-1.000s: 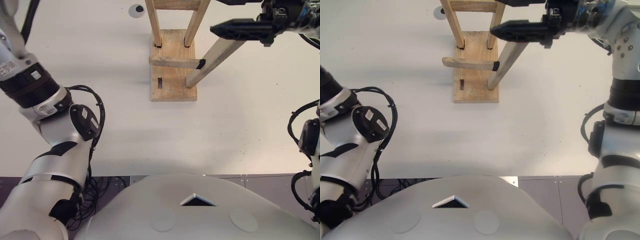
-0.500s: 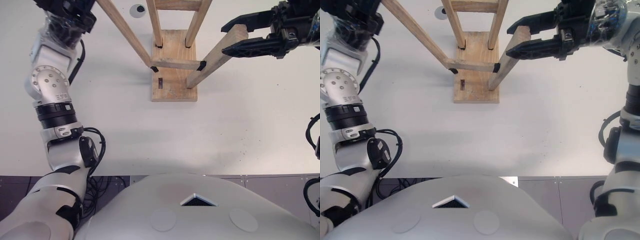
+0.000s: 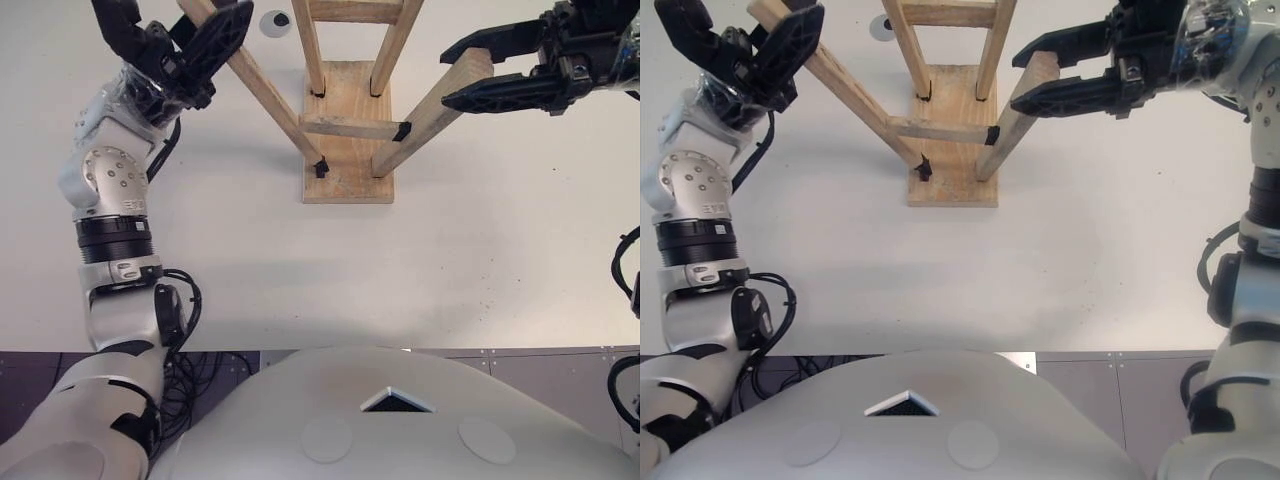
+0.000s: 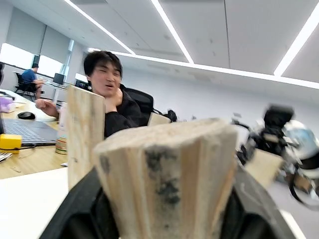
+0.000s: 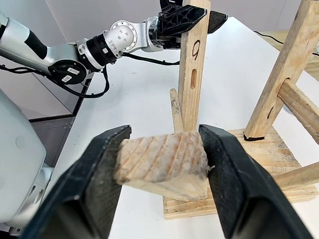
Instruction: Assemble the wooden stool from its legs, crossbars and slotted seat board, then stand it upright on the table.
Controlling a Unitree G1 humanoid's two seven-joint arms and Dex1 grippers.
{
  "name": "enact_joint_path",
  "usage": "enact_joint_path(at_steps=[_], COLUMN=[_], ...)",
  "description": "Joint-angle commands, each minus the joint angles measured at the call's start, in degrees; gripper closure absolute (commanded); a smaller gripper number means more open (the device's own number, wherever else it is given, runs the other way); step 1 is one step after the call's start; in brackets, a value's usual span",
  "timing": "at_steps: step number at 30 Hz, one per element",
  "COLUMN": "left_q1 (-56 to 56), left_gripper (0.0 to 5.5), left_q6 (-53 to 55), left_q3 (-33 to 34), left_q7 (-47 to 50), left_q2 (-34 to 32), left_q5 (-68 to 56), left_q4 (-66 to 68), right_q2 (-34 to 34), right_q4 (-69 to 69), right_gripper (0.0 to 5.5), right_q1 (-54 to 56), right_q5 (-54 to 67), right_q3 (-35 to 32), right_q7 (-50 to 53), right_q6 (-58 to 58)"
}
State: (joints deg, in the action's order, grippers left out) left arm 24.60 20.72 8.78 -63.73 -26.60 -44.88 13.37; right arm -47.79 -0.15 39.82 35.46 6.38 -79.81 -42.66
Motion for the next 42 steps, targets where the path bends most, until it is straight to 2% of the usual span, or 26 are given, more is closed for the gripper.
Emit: enact_joint_path(at_steps=[1,4,8,20,24,28,32,34,37,39,42], left_q1=[-2.79,0.35,4.96,8.86,9.56,8.44,3.49,1.65,2.04,4.28,7.95], left_gripper=[3.48,3.48,3.48,3.48,3.48,3.48,3.48,3.48,3.48,2.92,2.39], left_q6=[-0.56,0.22,0.16,2.46,4.39,8.26,6.6,3.29,-3.54,-5.05,-8.25], left_q3=[-9.43,-13.49,-16.9,-21.3,-24.9,-34.83,-45.0,-44.13,-34.4,-28.54,-23.02], left_q7=[-5.23,-9.42,-11.8,-11.03,-10.23,-6.96,-1.74,2.67,6.75,7.51,9.07], left_q2=[-10.95,-14.74,-16.67,-14.08,-11.5,-9.9,-8.33,-6.48,-4.0,-4.63,-5.97], left_q5=[15.05,16.29,17.42,18.45,19.83,27.81,38.69,40.27,34.98,31.4,29.94], left_q4=[2.72,1.85,-0.49,-6.04,-9.41,-12.03,-5.1,-1.33,1.12,2.09,4.22], right_q2=[-0.24,0.34,0.95,2.41,2.79,4.49,7.81,10.89,13.75,16.29,20.4], right_q4=[-1.52,-2.34,-2.82,-5.5,-6.5,-7.52,-8.37,-6.93,-7.4,-6.13,-5.5], right_gripper=[3.22,3.22,3.22,3.26,3.26,3.31,3.35,3.37,3.37,3.37,2.68], right_q1=[-1.63,-2.7,-3.23,-4.67,-3.11,-4.23,-10.78,-13.26,-13.89,-10.7,-5.38], right_q5=[-0.58,-0.67,-0.57,0.72,-0.09,-4.13,-6.95,-9.45,-8.36,-4.81,0.69], right_q3=[1.58,2.14,2.36,2.68,4.57,10.28,16.39,18.63,15.98,12.2,7.43], right_q7=[-0.85,-0.33,0.17,2.62,2.0,2.35,4.23,7.48,12.71,15.96,19.41], right_q6=[-1.07,-0.94,-0.98,-1.16,-0.53,1.28,1.63,3.12,3.43,1.15,-3.54])
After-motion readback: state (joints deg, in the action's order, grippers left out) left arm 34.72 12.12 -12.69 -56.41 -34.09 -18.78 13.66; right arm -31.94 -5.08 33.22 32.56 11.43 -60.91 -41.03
